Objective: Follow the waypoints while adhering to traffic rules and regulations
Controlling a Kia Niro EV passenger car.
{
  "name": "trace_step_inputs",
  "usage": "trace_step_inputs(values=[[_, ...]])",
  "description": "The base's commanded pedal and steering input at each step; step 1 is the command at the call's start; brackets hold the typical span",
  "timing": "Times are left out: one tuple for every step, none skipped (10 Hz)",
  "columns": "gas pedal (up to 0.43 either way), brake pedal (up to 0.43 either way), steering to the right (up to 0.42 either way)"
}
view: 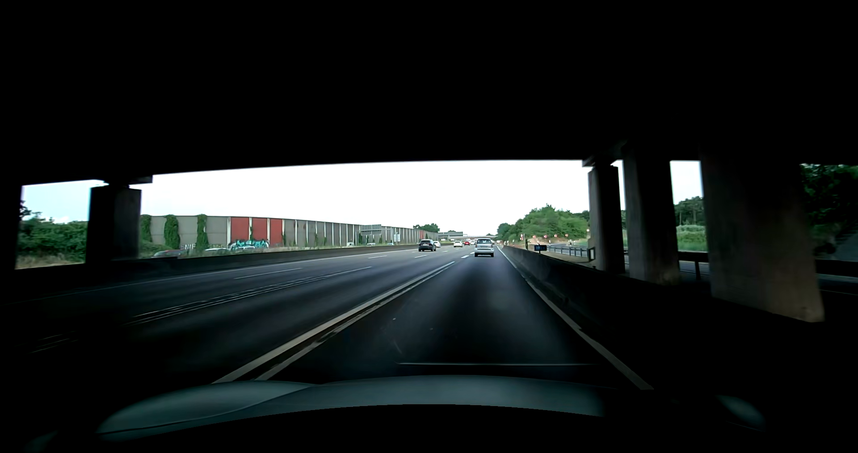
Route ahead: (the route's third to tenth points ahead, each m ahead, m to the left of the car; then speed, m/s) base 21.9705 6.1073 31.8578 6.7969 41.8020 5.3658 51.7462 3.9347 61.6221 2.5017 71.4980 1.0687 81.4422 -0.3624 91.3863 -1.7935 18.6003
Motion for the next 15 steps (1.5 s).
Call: trace_step_inputs(values=[[0.177, 0.0, 0.035], [0.177, 0.0, 0.03], [0.177, 0.0, 0.026], [0.177, 0.0, 0.023], [0.177, 0.0, 0.018], [0.177, 0.0, 0.012], [0.177, 0.0, 0.009], [0.177, 0.0, 0.007], [0.177, 0.0, 0.005], [0.177, 0.0, 0.004], [0.177, 0.0, 0.004], [0.177, 0.0, 0.003], [0.177, 0.0, 0.001], [0.177, 0.0, 0.0], [0.177, 0.0, 0.0]])
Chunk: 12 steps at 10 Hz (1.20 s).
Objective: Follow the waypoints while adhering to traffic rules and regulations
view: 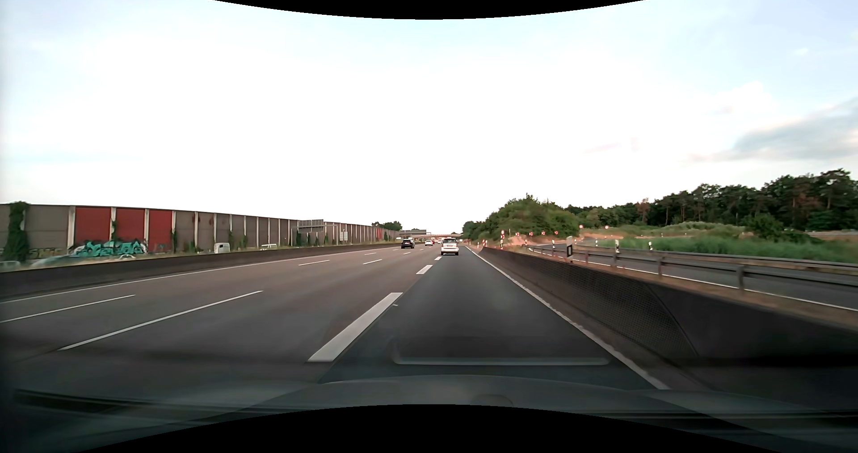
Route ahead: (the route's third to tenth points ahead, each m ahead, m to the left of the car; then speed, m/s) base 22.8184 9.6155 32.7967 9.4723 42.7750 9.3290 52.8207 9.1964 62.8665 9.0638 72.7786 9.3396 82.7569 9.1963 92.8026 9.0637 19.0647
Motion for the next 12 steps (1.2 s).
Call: trace_step_inputs(values=[[0.177, 0.0, 0.0], [0.177, 0.0, -0.001], [0.177, 0.0, -0.001], [0.177, 0.0, -0.002], [0.177, 0.0, -0.002], [0.177, 0.0, -0.003], [0.177, 0.0, -0.003], [0.177, 0.0, -0.006], [0.177, 0.0, -0.008], [0.177, 0.0, -0.01], [0.177, 0.0, -0.01], [0.177, 0.0, -0.011]])
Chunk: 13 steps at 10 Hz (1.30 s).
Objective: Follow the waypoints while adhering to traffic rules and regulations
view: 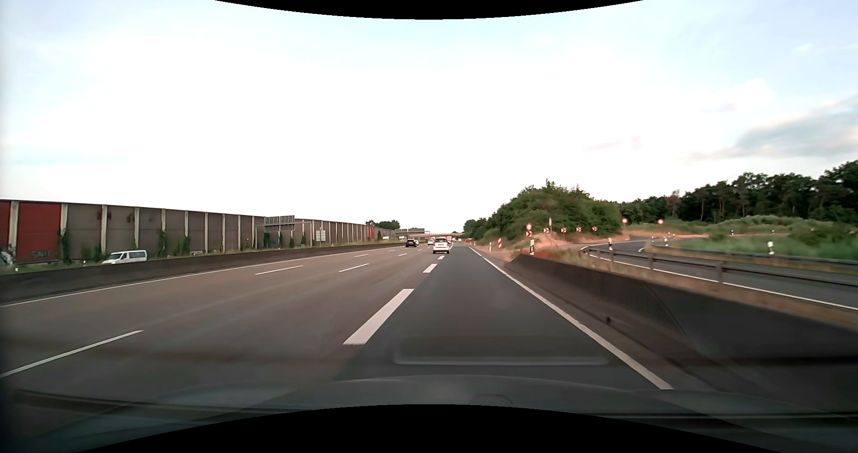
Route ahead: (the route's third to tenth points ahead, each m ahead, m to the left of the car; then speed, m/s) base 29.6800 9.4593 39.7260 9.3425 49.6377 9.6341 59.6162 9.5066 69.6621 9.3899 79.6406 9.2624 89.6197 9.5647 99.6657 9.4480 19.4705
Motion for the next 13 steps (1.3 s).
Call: trace_step_inputs(values=[[0.177, 0.0, -0.011], [0.177, 0.0, -0.011], [0.177, 0.0, -0.011], [0.177, 0.0, -0.011], [0.177, 0.0, -0.011], [0.177, 0.0, -0.011], [0.177, 0.0, -0.011], [0.177, 0.0, -0.011], [0.177, 0.0, -0.011], [0.177, 0.0, -0.011], [0.177, 0.0, -0.011], [0.177, 0.0, -0.011], [0.177, 0.0, -0.011]])
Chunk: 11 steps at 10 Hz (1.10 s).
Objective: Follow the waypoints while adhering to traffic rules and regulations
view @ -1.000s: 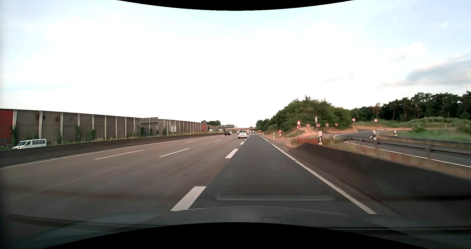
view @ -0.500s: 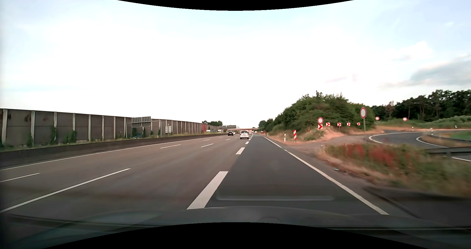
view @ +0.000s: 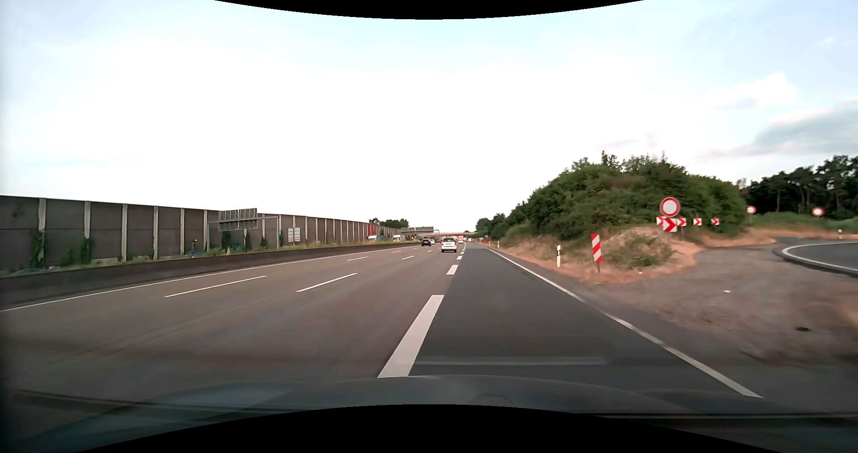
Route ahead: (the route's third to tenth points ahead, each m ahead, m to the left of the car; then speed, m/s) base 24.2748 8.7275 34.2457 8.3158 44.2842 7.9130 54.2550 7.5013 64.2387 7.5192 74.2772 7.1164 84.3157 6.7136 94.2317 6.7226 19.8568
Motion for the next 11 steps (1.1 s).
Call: trace_step_inputs(values=[[0.177, 0.0, -0.011], [0.177, 0.0, -0.011], [0.177, 0.0, -0.011], [0.177, 0.0, -0.01], [0.177, 0.0, -0.01], [0.177, 0.0, -0.01], [0.177, 0.0, -0.01], [0.177, 0.0, -0.009], [0.177, 0.0, -0.006], [0.177, 0.0, -0.004], [0.177, 0.0, -0.003]])
